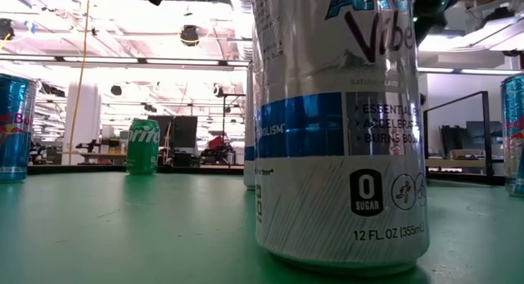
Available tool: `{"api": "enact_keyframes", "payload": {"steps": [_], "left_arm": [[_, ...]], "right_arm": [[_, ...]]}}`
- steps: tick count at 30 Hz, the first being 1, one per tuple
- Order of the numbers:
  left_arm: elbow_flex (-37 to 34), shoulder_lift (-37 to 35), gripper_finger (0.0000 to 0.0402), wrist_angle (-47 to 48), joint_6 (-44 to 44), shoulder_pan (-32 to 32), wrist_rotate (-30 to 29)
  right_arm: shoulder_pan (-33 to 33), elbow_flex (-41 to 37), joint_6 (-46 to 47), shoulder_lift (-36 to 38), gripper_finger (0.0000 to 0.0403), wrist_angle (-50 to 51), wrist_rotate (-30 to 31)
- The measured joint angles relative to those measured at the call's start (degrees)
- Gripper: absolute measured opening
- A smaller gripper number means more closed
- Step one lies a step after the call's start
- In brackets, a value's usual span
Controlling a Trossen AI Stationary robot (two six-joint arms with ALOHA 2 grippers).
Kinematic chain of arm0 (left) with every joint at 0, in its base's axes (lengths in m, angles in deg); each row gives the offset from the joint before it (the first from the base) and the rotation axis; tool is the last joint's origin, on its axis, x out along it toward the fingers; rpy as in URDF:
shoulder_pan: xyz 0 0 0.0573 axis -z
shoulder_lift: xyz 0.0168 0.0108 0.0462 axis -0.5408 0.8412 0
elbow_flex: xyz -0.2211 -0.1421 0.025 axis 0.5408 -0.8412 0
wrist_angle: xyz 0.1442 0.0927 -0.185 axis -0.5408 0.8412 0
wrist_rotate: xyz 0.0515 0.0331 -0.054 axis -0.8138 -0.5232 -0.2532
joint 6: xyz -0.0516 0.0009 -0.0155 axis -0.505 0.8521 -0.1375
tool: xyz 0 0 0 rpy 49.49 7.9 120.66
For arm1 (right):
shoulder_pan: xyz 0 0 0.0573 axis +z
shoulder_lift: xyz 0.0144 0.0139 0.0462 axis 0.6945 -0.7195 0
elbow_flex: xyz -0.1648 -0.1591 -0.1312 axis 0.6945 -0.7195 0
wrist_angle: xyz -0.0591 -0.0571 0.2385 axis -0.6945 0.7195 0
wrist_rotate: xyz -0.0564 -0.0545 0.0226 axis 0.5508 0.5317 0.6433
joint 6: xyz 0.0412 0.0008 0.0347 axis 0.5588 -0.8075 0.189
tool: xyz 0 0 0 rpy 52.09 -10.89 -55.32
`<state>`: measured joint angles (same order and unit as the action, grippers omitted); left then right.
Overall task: Place canned beverage on shelf
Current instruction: Put the orange soda can on the shelf aligned with the other orange soda can
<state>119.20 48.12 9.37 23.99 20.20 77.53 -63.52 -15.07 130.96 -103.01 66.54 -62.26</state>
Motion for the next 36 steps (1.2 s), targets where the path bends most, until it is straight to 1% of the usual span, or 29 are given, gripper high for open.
{"api": "enact_keyframes", "payload": {"steps": [3, 6, 10, 19, 21, 26, 29, 31, 33, 36], "left_arm": [[0.00, 0.00, 0.0000, 0.00, 0.00, 0.00, 0.00], [0.00, 0.00, 0.0000, -0.03, 0.00, 0.00, 0.00], [0.00, 0.00, 0.0000, -0.05, 0.25, 0.00, 0.00], [0.00, 0.00, 0.0000, -0.11, 0.95, 0.00, 0.00], [0.00, 0.00, 0.0000, -0.11, 1.03, 0.00, 0.00], [0.00, 0.00, 0.0000, -0.07, 0.70, 0.02, 0.02], [0.00, 0.00, 0.0000, 0.08, 0.56, 0.00, 0.00], [0.00, 0.00, 0.0000, 0.26, 0.33, 0.01, 0.02], [0.00, 0.00, 0.0000, 0.59, 0.02, 0.00, 0.00], [0.00, 0.00, 0.0000, 0.65, 0.00, 0.00, 0.02]], "right_arm": [[1.41, 0.02, 1.06, 0.56, 0.0016, 1.98, -1.72], [2.82, 0.02, 1.68, 0.58, 0.0016, 1.93, -4.28], [3.93, 0.02, 1.89, 0.43, 0.0017, 0.75, -4.52], [0.92, 0.02, -0.43, -1.92, 0.0017, -5.38, -4.55], [0.39, 0.02, -1.08, -3.00, 0.0017, -7.45, -5.65], [0.18, 0.02, -1.51, -3.94, 0.0017, -7.24, -8.63], [0.45, 0.02, -1.61, -2.35, 0.0017, -5.43, -8.47], [-0.17, 0.02, -2.04, -0.95, 0.0017, -3.04, -6.54], [-1.47, 0.04, -2.98, -0.53, 0.0017, -3.39, -4.66], [-4.13, 0.00, -5.38, -0.43, 0.0017, -3.86, -4.23]]}}
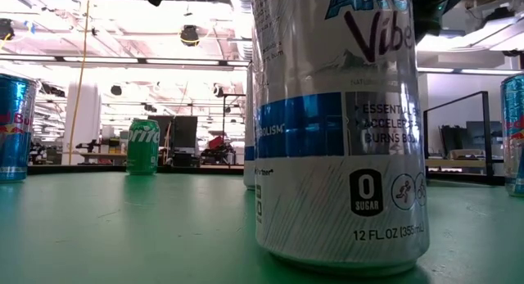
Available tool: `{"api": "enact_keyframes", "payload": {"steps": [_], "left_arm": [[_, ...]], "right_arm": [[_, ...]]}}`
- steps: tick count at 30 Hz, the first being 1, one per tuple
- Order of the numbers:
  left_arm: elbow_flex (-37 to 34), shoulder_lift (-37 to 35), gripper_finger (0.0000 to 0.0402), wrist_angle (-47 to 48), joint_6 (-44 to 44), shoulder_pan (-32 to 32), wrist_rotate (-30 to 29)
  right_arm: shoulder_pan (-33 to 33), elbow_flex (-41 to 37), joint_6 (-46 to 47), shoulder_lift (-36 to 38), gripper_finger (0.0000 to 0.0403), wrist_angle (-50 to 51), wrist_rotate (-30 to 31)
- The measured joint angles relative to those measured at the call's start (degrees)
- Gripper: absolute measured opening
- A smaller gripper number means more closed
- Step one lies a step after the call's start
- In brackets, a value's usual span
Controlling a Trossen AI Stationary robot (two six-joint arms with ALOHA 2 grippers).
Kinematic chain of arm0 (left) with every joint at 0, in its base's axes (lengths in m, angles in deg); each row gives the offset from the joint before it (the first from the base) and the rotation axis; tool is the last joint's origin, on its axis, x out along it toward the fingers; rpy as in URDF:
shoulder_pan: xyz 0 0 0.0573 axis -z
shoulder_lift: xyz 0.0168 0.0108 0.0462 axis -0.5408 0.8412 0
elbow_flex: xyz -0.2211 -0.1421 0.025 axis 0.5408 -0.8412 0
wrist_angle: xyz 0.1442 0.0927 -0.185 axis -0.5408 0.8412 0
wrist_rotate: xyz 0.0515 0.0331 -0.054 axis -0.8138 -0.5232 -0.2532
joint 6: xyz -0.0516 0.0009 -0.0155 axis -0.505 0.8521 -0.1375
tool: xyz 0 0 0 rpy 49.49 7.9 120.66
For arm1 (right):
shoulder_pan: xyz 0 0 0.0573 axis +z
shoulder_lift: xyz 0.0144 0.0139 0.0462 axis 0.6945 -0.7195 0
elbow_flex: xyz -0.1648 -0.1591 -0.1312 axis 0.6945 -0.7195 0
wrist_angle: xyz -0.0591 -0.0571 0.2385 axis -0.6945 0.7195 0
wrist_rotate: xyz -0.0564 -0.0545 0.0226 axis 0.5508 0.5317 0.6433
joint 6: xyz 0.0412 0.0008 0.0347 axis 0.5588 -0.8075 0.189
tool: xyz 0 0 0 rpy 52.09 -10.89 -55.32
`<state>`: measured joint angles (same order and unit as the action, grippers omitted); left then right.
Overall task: Place canned beverage on shelf
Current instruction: Put the orange soda can on the shelf aligned with the other orange soda can
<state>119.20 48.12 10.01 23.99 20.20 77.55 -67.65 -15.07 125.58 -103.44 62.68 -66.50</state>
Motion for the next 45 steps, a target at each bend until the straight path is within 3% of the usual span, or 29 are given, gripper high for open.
{"api": "enact_keyframes", "payload": {"steps": [7, 45], "left_arm": [[0.00, 0.00, 0.0000, 0.07, 0.00, 0.00, -0.02], [0.00, 0.00, 0.0000, 0.08, 0.63, 0.01, -0.69]], "right_arm": [[-3.66, 0.02, -2.17, 0.07, 0.0017, -3.02, -1.17], [-1.50, 0.00, 3.79, -0.71, 0.0017, -9.50, -4.81]]}}
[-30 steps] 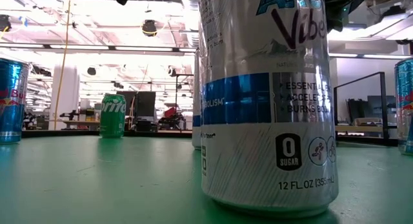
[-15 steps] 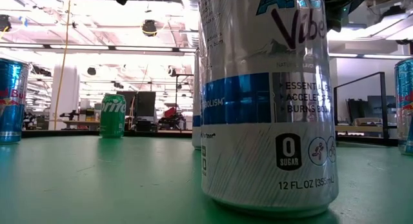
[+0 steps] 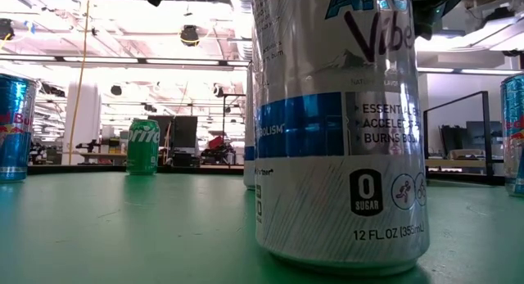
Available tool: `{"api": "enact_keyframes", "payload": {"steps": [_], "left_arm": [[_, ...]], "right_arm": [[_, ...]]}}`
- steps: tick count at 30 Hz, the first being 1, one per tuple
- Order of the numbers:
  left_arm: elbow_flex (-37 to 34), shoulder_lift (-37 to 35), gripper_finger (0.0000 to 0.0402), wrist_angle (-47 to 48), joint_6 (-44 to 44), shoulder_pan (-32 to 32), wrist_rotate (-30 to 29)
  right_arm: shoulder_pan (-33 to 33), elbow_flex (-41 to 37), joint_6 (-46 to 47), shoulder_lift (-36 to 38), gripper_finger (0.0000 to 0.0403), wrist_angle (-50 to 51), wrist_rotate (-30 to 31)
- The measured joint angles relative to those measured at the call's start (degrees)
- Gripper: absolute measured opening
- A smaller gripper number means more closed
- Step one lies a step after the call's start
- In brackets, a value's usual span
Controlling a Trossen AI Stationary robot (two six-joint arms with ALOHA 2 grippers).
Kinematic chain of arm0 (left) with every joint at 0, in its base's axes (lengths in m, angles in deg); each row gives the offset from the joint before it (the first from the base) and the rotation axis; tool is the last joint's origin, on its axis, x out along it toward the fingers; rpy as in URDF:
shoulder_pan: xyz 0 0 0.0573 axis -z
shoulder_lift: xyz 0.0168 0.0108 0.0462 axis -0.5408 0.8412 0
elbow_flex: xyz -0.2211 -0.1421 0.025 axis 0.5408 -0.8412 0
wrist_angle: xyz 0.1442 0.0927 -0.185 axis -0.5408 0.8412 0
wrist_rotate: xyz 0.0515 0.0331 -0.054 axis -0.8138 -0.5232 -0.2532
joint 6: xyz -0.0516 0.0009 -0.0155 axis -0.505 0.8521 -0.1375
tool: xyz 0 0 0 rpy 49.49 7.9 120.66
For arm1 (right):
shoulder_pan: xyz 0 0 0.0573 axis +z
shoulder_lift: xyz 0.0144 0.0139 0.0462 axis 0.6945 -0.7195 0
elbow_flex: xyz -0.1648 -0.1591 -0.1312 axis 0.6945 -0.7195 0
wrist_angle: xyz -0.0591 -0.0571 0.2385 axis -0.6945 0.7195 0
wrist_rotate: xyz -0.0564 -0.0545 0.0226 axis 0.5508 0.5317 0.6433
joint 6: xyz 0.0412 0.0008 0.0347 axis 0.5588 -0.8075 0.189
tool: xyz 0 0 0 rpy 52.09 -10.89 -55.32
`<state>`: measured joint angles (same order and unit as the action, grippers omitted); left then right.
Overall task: Place canned beverage on shelf
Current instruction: Put the orange soda can on the shelf aligned with the other orange soda can
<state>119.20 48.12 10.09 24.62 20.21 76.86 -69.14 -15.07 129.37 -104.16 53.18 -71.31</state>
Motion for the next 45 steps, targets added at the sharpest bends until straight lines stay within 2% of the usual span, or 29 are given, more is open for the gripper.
{"api": "enact_keyframes", "payload": {"steps": [8, 15, 19, 45], "left_arm": [[0.00, 0.00, 0.0000, 0.01, -0.01, 0.00, 0.00], [0.00, 0.00, 0.0000, 0.01, -0.02, 0.01, 0.00], [0.00, 0.00, 0.0000, 0.01, -0.02, 0.01, 0.02], [0.00, 0.00, 0.0000, 0.01, -0.02, 0.01, 0.02]], "right_arm": [[-0.52, 0.00, -0.86, 0.00, 0.0017, -0.64, 0.00], [1.31, 0.00, -0.42, -0.02, 0.0017, 3.22, 0.26], [1.93, 0.00, 0.35, -0.02, 0.0017, 1.19, 1.59], [1.59, 0.00, -0.63, -0.03, 0.0017, -3.94, 0.87]]}}
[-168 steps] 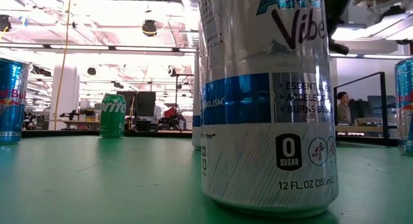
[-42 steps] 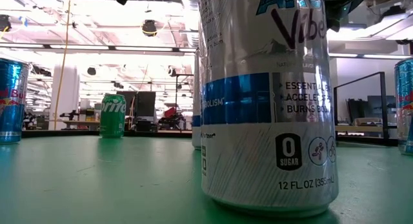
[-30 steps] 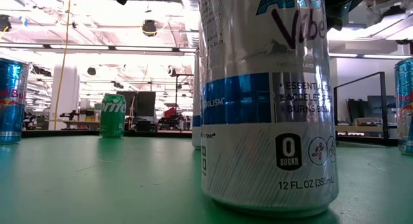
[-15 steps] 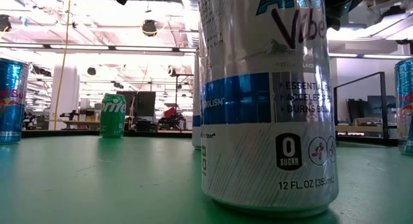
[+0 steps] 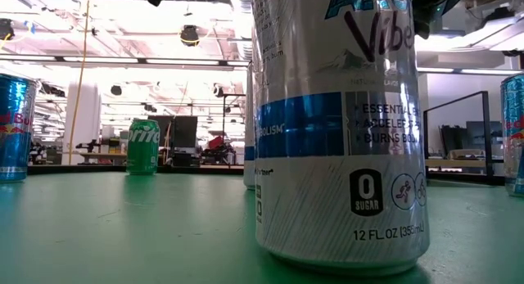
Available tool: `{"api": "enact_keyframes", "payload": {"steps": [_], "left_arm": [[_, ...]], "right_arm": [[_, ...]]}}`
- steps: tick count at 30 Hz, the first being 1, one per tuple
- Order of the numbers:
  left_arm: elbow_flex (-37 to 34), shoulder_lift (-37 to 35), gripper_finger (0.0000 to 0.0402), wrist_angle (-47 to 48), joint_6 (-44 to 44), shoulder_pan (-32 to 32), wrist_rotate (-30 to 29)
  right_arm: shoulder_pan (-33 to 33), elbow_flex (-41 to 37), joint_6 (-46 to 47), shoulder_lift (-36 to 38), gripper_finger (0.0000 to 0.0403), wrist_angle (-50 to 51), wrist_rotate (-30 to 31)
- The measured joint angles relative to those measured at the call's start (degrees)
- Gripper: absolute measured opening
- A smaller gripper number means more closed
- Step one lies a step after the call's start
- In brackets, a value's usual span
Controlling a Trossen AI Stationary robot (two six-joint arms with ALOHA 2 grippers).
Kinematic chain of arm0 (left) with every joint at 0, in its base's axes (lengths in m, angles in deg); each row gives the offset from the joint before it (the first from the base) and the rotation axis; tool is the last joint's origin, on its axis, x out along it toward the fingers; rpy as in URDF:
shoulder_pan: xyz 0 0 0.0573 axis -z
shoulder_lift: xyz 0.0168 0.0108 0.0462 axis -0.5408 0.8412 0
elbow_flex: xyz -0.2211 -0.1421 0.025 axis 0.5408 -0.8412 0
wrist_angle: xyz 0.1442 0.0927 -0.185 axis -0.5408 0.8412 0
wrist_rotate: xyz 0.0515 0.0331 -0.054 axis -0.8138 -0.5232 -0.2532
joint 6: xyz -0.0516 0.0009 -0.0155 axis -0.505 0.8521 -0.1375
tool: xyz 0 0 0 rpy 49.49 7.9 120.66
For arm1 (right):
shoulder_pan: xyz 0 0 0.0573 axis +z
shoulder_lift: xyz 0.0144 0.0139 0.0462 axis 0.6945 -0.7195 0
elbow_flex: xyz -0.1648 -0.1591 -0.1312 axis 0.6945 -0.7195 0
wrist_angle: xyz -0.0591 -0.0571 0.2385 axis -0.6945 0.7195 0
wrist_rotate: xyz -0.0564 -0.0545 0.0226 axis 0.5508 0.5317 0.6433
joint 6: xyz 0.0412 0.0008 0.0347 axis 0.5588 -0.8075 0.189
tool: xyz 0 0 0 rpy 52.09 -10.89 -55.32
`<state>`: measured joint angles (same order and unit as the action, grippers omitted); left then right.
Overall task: Place canned beverage on shelf
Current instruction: Put the orange soda can on the shelf aligned with the other orange soda can
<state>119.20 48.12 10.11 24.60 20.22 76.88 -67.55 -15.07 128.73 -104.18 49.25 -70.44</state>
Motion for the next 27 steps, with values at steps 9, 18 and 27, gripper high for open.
{"api": "enact_keyframes", "payload": {"steps": [9, 18, 27], "left_arm": [[0.00, 0.00, 0.0000, 0.00, -0.07, 0.01, 0.00], [0.00, 0.01, 0.0000, 0.00, -0.20, 0.00, 0.00], [0.00, 0.02, 0.0000, 0.00, -0.22, -0.02, 0.00]], "right_arm": [[-0.21, 0.00, -1.64, -0.01, 0.0017, 2.56, -0.87], [-0.21, 0.00, -1.80, -0.19, 0.0017, 1.19, -0.66], [-0.16, 0.00, -1.80, -3.99, 0.0017, -0.85, -0.67]]}}
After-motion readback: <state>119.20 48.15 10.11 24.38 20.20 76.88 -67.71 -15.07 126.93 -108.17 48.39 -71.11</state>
